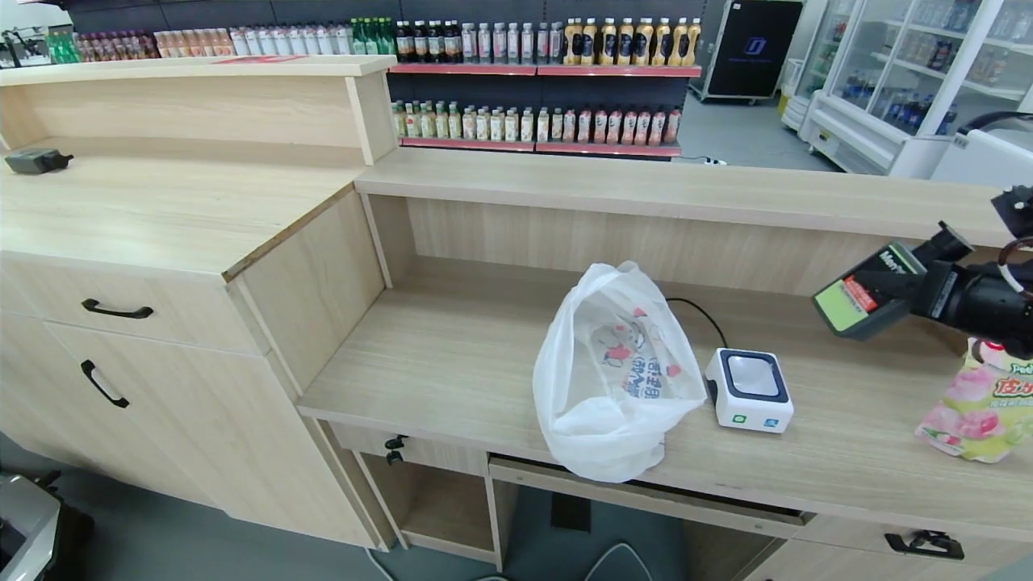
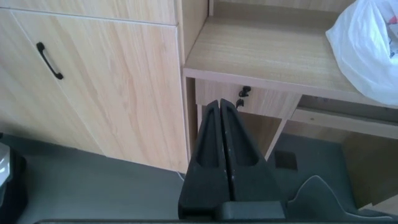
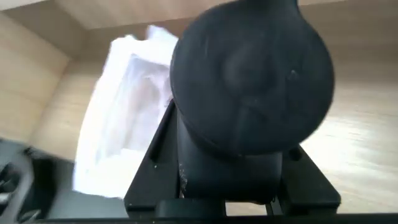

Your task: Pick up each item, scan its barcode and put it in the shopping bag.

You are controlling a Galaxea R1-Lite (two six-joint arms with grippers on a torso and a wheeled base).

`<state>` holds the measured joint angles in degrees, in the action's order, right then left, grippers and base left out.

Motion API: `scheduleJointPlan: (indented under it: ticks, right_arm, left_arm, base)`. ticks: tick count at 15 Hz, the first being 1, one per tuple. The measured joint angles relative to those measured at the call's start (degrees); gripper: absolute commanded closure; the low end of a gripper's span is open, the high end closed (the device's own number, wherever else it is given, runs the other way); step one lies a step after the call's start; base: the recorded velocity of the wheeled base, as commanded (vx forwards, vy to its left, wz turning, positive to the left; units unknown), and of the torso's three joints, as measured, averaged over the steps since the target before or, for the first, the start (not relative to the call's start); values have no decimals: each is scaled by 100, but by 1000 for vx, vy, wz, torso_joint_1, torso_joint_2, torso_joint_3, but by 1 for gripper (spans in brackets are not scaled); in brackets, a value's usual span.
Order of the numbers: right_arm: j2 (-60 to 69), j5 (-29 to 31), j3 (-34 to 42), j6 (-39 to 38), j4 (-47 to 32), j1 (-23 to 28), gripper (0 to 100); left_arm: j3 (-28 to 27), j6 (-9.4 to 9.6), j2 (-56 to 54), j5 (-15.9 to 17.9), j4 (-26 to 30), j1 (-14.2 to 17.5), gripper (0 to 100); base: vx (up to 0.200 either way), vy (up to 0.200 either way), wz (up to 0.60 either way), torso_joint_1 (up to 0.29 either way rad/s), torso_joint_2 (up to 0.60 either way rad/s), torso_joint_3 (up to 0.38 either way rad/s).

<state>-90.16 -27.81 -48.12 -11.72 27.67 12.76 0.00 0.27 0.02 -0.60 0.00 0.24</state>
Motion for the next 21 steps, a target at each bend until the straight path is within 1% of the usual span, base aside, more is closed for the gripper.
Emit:
scheduleJointPlan:
  ticks: [2, 3, 4, 5, 7, 9, 10, 12, 14, 16, 19, 21]
  right_arm:
    - [-369, -367, -445, -199, -745, 82, 100]
    - [-507, -633, -657, -568, -969, 123, 100]
    - [-623, -875, -808, -869, -1015, 167, 100]
    - [-736, -996, -889, -974, -1044, 211, 100]
    - [-951, -1037, -959, -998, -1035, 308, 100]
    - [-1212, -1037, -985, -891, -962, 355, 100]
    - [-1351, -1056, -990, -722, -881, 361, 100]
    - [-1604, -1289, -979, -453, -731, 344, 100]
    - [-1810, -1393, -962, -108, -472, 230, 100]
    - [-2011, -1382, -951, 94, -313, 143, 100]
    - [-2247, -1369, -940, 195, -44, 43, 100]
    - [-2392, -1168, -924, 241, 196, -56, 100]
  left_arm:
    - [0, -2, 0, 0, 0, -2, 100]
    - [0, 0, 0, 2, 0, 2, 100]
    - [0, -2, 0, 0, 0, 2, 100]
    - [0, 0, 0, 0, 0, -4, 100]
    - [0, 0, 0, 2, 0, -2, 100]
    - [0, -2, 0, 0, 0, 2, 100]
    - [0, 0, 0, 0, 0, 0, 100]
    - [0, -2, 0, 2, 0, -2, 100]
    - [0, 0, 0, 0, 0, -2, 100]
    - [0, 0, -2, 0, 0, 0, 100]
    - [0, 0, 0, 0, 0, 0, 100]
    - [0, 0, 0, 2, 0, -2, 100]
  base:
    - [0, 0, 0, 0, 0, 0]
    - [0, 0, 0, 0, 0, 0]
    - [0, 0, 0, 0, 0, 0]
    - [0, 0, 0, 0, 0, 0]
    - [0, 0, 0, 0, 0, 0]
    - [0, 0, 0, 0, 0, 0]
    - [0, 0, 0, 0, 0, 0]
    - [0, 0, 0, 0, 0, 0]
    - [0, 0, 0, 0, 0, 0]
    - [0, 0, 0, 0, 0, 0]
    - [0, 0, 0, 0, 0, 0]
    - [0, 0, 0, 0, 0, 0]
